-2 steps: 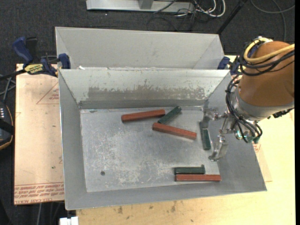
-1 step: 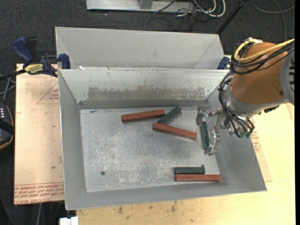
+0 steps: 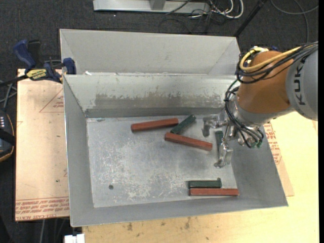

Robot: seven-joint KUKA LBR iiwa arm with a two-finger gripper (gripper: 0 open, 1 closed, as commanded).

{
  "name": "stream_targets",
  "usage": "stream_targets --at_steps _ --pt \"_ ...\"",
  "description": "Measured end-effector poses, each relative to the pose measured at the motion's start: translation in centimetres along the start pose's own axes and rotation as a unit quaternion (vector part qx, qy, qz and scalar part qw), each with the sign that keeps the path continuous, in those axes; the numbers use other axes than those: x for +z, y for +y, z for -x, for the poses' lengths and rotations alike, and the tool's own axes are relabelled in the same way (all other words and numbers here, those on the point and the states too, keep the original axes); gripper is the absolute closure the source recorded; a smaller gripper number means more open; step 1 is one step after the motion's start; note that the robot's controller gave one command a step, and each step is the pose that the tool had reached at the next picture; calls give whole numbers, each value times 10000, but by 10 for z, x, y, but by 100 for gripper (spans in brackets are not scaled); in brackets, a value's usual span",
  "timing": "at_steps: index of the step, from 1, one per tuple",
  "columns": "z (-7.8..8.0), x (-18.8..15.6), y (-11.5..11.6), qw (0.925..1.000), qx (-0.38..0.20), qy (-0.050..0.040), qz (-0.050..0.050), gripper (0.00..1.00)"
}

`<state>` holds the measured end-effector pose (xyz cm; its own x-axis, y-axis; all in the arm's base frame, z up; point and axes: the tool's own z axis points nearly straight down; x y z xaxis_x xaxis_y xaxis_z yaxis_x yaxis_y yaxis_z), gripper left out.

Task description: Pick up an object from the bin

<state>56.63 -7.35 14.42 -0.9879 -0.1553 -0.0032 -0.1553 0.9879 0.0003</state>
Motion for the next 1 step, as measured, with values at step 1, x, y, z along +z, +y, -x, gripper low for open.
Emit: stream_targets --at_steps 1 --pt "30 73 -4 10000 7 6 3 100"
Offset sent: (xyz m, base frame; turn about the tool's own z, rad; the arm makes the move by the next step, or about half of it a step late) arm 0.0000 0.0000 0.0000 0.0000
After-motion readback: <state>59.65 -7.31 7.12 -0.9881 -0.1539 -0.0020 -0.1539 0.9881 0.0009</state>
